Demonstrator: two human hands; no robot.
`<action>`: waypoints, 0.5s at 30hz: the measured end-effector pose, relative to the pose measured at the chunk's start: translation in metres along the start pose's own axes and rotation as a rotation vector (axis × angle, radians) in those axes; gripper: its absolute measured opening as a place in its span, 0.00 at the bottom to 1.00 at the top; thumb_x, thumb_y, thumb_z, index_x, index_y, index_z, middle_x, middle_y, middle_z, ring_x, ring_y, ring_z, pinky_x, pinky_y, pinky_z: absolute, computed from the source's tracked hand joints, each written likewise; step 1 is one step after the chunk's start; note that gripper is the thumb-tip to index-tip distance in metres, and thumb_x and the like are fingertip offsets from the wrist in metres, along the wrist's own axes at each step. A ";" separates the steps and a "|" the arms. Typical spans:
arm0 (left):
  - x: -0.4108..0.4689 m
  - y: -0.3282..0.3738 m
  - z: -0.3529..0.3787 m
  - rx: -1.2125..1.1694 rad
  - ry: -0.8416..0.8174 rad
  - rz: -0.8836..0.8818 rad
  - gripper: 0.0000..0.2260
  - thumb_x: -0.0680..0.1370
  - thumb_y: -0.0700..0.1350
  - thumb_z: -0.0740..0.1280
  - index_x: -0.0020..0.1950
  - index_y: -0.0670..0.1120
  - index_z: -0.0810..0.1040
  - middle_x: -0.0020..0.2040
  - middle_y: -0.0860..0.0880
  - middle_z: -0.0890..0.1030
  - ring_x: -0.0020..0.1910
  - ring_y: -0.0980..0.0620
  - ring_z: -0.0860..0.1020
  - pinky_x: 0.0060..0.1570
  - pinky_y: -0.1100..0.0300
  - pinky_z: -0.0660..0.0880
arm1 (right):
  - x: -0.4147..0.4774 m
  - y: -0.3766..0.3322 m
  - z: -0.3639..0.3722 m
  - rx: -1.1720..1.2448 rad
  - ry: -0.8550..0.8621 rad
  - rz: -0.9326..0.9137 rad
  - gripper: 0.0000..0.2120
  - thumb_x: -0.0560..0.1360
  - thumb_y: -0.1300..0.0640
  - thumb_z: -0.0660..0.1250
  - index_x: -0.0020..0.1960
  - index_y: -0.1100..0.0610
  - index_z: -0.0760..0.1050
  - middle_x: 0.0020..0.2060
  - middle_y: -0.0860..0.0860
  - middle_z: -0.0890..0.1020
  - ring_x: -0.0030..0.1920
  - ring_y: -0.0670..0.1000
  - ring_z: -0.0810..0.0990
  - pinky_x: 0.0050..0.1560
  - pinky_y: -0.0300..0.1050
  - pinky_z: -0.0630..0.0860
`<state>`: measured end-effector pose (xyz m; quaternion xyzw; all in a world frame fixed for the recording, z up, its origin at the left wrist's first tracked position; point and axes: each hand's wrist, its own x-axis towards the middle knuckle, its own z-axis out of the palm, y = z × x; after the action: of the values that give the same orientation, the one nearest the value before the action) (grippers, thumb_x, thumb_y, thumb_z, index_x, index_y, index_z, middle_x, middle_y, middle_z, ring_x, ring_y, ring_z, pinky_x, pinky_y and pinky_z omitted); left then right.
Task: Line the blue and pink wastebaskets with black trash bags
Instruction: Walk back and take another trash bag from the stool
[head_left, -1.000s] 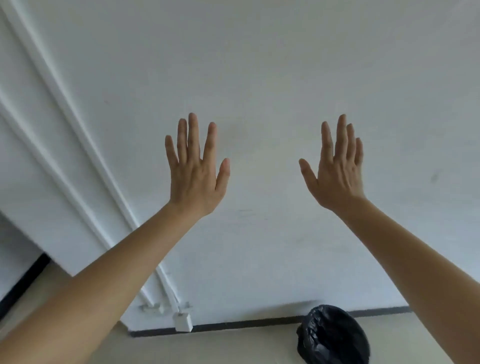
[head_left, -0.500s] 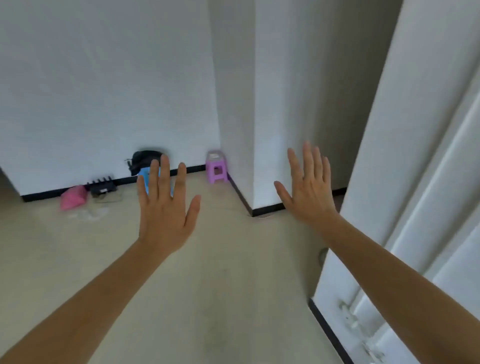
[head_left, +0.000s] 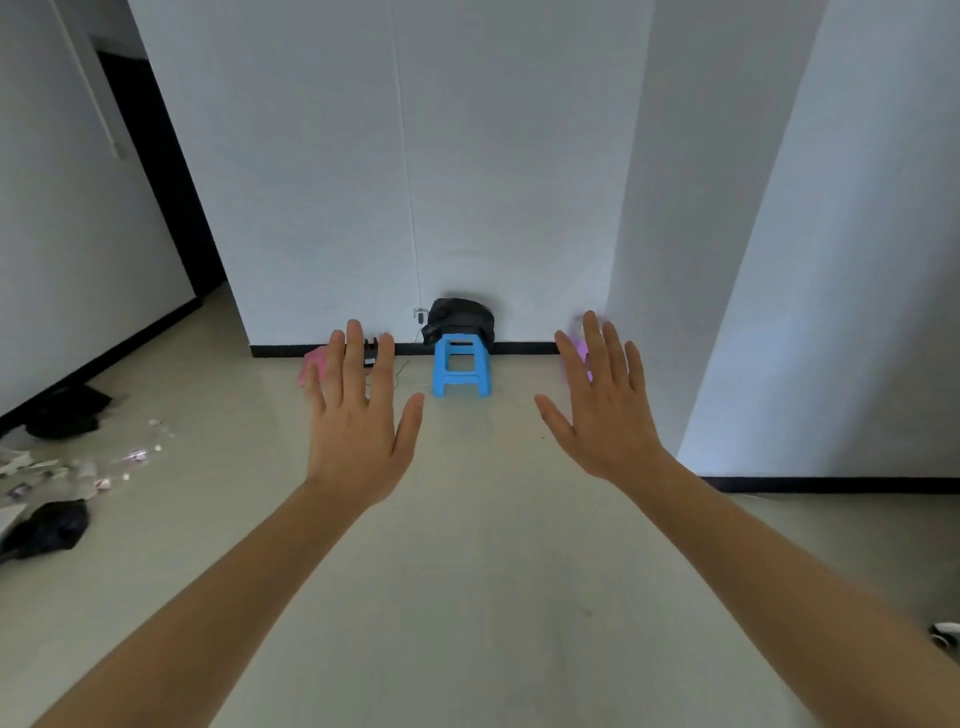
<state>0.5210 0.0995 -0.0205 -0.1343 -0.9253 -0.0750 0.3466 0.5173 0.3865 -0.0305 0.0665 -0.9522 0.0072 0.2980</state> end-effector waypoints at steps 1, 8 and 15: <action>0.013 -0.005 0.017 -0.007 -0.011 0.000 0.29 0.81 0.58 0.50 0.78 0.43 0.54 0.78 0.37 0.51 0.78 0.38 0.49 0.72 0.36 0.54 | 0.014 0.004 0.017 0.004 -0.003 0.001 0.35 0.80 0.38 0.53 0.80 0.55 0.49 0.79 0.60 0.46 0.78 0.62 0.46 0.73 0.66 0.55; 0.140 -0.033 0.151 -0.019 -0.045 0.062 0.30 0.81 0.59 0.50 0.78 0.43 0.54 0.79 0.38 0.51 0.78 0.38 0.49 0.73 0.38 0.53 | 0.134 0.057 0.136 0.035 0.019 0.057 0.35 0.79 0.38 0.56 0.80 0.55 0.51 0.79 0.60 0.46 0.78 0.63 0.46 0.74 0.65 0.53; 0.311 -0.079 0.263 -0.008 -0.077 0.056 0.30 0.81 0.58 0.49 0.79 0.44 0.52 0.79 0.39 0.49 0.78 0.40 0.48 0.72 0.37 0.54 | 0.321 0.096 0.236 0.049 -0.002 0.068 0.36 0.79 0.39 0.54 0.80 0.57 0.51 0.79 0.61 0.47 0.78 0.64 0.48 0.75 0.65 0.52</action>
<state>0.1092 0.1465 -0.0155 -0.1640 -0.9335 -0.0637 0.3123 0.1103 0.4295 -0.0396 0.0415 -0.9537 0.0406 0.2949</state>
